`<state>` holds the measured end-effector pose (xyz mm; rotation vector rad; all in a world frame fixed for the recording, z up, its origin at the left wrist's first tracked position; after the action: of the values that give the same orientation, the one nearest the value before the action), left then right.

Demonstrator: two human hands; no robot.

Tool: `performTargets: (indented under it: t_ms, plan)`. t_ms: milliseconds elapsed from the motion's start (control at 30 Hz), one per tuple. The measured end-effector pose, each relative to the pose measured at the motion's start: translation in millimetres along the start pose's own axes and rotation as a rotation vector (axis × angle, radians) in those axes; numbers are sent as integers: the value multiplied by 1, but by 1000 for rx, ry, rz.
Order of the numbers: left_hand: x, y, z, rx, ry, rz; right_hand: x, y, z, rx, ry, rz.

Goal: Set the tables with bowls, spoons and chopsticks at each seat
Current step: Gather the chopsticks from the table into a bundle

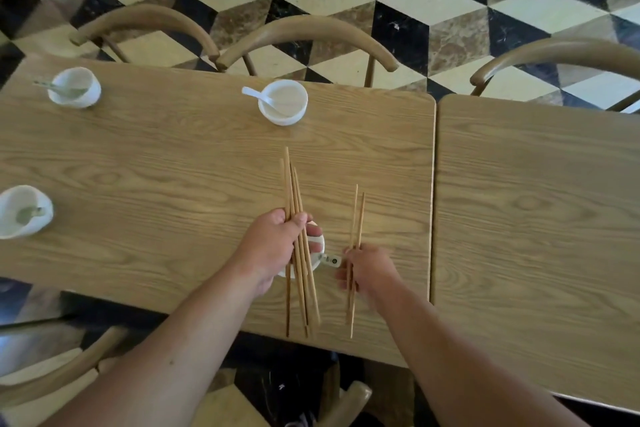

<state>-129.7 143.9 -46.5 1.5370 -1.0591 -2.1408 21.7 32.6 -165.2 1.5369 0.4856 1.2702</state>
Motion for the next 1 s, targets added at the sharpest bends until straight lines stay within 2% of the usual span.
performTargets:
  t_ms: [167,333,400,467,600,733,900,1000]
  plan:
    - [5,4,3,16,9,9,4,8,12,-22,96,59]
    - [8,10,19,51,78,-4,38,57,33,-255,22,289]
    - [9,14,34,64,115,-16,58,82,10,-235,26,392]
    - [12,15,57,66,130,-35,71,106,-39,-131,117,434]
    - [25,18,136,44,210,-71,62,139,-160,129,251,392]
    - [37,23,255,-33,231,-129,40,170,-276,160,379,406]
    - [62,32,410,-74,200,-142,9,208,-436,288,260,319]
    - [72,38,477,-78,258,-123,8,228,-503,308,254,312]
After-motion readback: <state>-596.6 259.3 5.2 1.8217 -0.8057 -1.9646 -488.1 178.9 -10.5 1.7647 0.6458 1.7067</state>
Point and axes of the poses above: each hand's wrist, its own y-axis away from the middle knuckle, its own z-axis out of the back of the hand, x = y × z, the point moved 10 cm from there along -y, towards the middle knuckle
